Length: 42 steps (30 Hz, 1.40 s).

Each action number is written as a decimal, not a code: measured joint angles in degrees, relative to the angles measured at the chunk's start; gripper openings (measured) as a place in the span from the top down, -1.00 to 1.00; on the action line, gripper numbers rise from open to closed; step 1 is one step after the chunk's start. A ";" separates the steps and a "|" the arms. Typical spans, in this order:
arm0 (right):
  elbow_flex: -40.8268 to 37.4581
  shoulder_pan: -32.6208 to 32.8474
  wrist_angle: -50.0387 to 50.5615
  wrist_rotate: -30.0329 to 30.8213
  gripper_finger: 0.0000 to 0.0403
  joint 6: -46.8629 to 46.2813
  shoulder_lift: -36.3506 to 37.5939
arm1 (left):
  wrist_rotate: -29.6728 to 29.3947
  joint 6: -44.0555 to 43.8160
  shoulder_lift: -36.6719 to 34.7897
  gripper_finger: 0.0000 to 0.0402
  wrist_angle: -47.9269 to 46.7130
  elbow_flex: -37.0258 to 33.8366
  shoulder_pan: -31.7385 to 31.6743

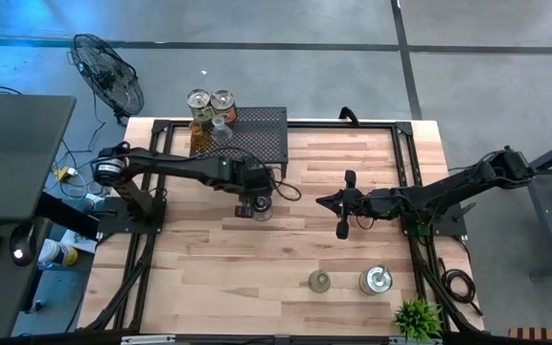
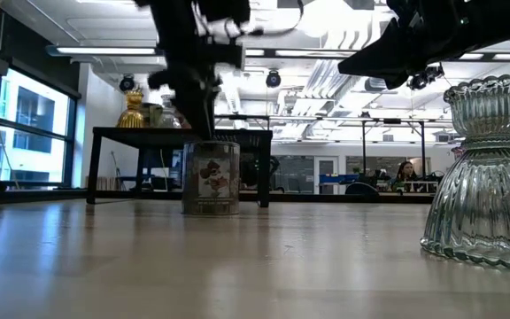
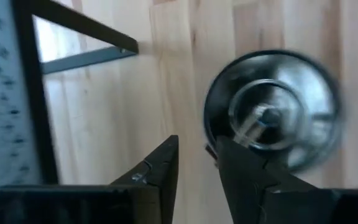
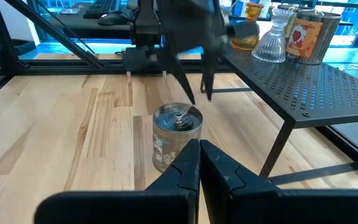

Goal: Pick & Place candle stick holders
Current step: Put the red scented candle on the shelf

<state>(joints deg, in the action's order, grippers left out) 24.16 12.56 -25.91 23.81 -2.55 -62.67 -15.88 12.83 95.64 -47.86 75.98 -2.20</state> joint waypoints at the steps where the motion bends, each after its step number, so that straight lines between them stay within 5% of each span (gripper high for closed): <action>1: 0.00 0.00 0.00 0.00 1.00 0.00 0.00 | -0.64 -0.04 -0.02 0.46 -2.28 1.63 0.86; 7: 0.00 0.00 0.00 -0.02 1.00 0.00 0.00 | -0.94 -5.84 -0.13 0.45 -9.14 10.17 6.47; 11: 0.00 0.00 0.00 -0.17 1.00 -0.01 0.00 | 5.00 -16.31 0.08 0.48 -5.28 10.59 10.52; 17: 0.00 -0.01 -0.02 -0.17 1.00 -0.11 0.00 | 2.87 -27.32 4.55 0.70 -2.85 10.42 13.97; 22: 0.00 0.00 -0.04 -0.17 1.00 -0.09 0.00 | 1.96 -27.23 7.67 0.65 -2.50 10.51 13.46; 31: 0.00 -0.01 0.28 -0.18 1.00 -0.04 0.00 | -1.82 -25.99 8.37 0.20 -3.28 10.56 10.58; 42: 0.00 -0.02 0.37 -0.20 1.00 -0.02 0.00 | -2.15 -27.01 8.17 0.39 2.74 2.75 8.94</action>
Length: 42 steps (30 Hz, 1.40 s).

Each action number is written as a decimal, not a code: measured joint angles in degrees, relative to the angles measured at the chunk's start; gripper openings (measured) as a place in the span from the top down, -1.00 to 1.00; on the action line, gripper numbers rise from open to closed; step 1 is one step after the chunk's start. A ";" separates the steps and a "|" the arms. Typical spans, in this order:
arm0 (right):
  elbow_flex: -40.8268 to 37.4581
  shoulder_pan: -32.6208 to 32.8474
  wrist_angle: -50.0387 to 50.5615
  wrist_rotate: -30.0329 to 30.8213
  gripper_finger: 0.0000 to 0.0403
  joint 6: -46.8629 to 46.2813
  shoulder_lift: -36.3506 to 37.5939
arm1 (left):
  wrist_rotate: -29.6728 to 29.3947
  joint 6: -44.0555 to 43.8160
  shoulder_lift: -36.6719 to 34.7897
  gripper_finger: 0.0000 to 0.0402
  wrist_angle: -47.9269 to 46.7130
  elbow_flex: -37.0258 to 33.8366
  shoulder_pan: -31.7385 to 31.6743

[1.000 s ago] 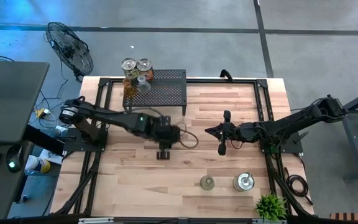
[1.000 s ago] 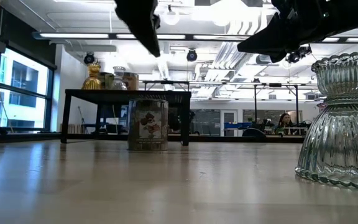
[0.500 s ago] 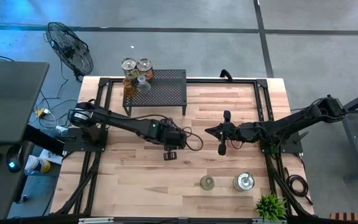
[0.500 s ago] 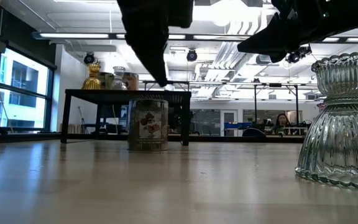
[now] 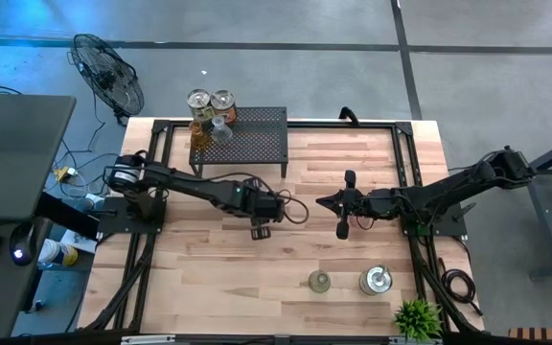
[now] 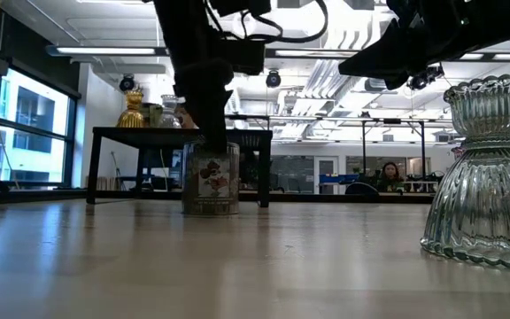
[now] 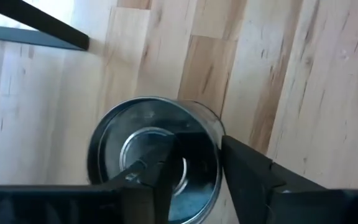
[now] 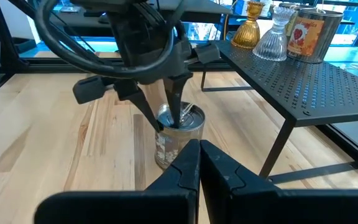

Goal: Pick & Place candle stick holders
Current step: Put the red scented candle on the shelf

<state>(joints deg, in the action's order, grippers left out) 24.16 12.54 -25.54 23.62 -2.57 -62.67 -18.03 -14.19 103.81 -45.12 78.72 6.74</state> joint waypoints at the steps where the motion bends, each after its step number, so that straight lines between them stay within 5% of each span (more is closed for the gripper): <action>1: 0.00 0.00 0.02 0.00 1.00 0.00 0.00 | -0.08 0.22 -0.01 0.43 0.16 -0.15 0.01; 10: 0.00 0.00 0.02 0.00 1.00 0.00 0.00 | -0.07 3.92 -0.03 0.95 -0.77 -0.11 0.52; 27: 0.00 0.01 0.02 -0.01 1.00 0.02 0.00 | 1.93 11.33 -8.70 0.99 -11.43 10.79 5.20; 37: 0.00 0.01 -0.09 0.00 1.00 0.01 0.00 | -2.54 20.14 -10.01 1.00 -22.32 28.00 -4.07; 42: 0.00 0.00 -0.09 0.00 1.00 0.00 0.00 | 0.25 25.98 -10.01 1.00 -23.46 29.92 -13.92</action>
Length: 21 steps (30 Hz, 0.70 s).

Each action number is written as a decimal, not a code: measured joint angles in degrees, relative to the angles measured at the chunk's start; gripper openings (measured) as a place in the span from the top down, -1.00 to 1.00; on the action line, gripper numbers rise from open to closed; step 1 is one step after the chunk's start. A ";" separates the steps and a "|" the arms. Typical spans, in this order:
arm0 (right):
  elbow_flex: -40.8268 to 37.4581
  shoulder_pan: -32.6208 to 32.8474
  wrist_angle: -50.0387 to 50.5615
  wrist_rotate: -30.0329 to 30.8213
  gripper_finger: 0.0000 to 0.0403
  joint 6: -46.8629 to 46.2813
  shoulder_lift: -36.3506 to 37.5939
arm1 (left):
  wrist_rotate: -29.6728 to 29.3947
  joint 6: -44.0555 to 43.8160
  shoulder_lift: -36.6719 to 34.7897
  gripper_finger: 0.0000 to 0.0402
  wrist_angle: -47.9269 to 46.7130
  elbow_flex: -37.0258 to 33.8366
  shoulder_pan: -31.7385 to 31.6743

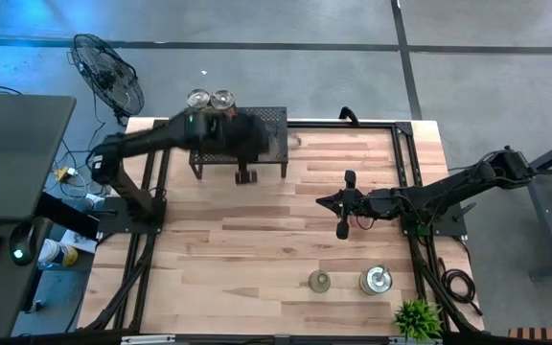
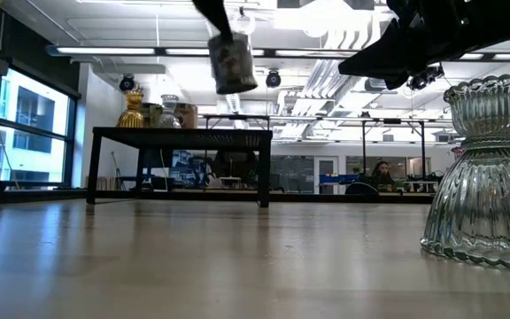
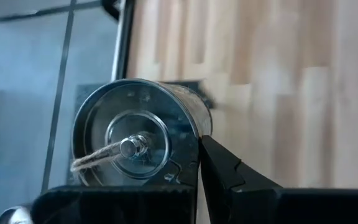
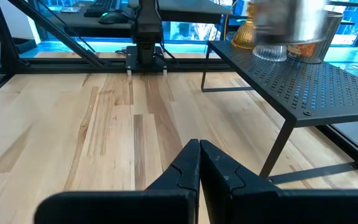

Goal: Pick & Place candle stick holders
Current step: Put the red scented candle on the shelf

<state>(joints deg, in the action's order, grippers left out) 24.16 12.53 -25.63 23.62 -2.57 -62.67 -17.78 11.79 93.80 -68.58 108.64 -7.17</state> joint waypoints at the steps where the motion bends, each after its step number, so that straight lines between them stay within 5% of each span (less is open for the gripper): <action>1: 0.00 0.01 -0.02 0.00 1.00 0.01 0.00 | 1.23 1.29 0.02 1.00 -0.12 0.00 -2.19; 11: 0.00 0.00 0.02 0.00 1.00 0.02 0.00 | 6.75 12.92 5.62 1.00 1.30 0.09 -18.85; 21: 0.00 -0.02 0.09 0.00 1.00 0.24 0.00 | 9.78 17.71 9.50 1.00 3.96 0.04 -24.86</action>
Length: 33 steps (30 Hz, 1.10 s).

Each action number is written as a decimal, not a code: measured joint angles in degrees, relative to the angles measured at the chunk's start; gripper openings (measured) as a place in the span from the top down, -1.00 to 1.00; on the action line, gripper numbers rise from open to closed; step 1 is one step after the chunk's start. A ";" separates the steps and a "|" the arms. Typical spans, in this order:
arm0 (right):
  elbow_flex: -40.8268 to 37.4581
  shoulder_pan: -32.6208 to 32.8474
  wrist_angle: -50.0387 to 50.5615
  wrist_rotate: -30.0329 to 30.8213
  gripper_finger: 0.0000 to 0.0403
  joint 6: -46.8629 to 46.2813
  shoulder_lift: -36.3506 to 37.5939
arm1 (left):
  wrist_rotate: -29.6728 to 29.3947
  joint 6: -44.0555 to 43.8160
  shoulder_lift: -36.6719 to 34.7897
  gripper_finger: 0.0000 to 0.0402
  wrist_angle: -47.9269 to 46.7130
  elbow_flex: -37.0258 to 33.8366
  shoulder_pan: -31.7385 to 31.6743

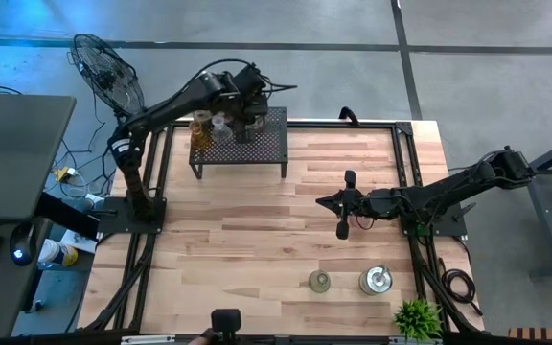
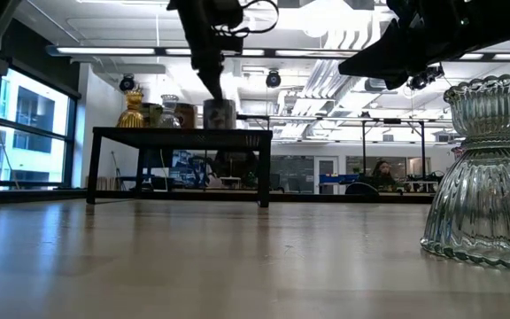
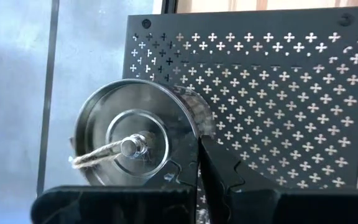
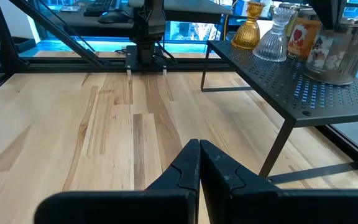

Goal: Pick & Place candle stick holders
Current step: Put the red scented candle on the shelf

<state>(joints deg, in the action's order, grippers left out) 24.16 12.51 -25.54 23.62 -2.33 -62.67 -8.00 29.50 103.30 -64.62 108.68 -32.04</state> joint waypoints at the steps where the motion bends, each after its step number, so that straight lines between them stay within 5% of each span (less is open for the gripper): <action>1: 0.00 0.00 0.00 0.00 1.00 0.00 0.00 | -0.08 0.34 0.16 1.00 0.24 0.02 -0.30; 33: 0.00 0.00 0.04 0.00 1.00 0.24 0.00 | -3.66 2.38 0.84 1.00 1.73 0.04 -1.09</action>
<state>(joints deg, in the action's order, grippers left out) 24.16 12.51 -25.50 23.62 -2.09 -62.67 -11.67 31.88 104.14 -62.89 108.73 -33.12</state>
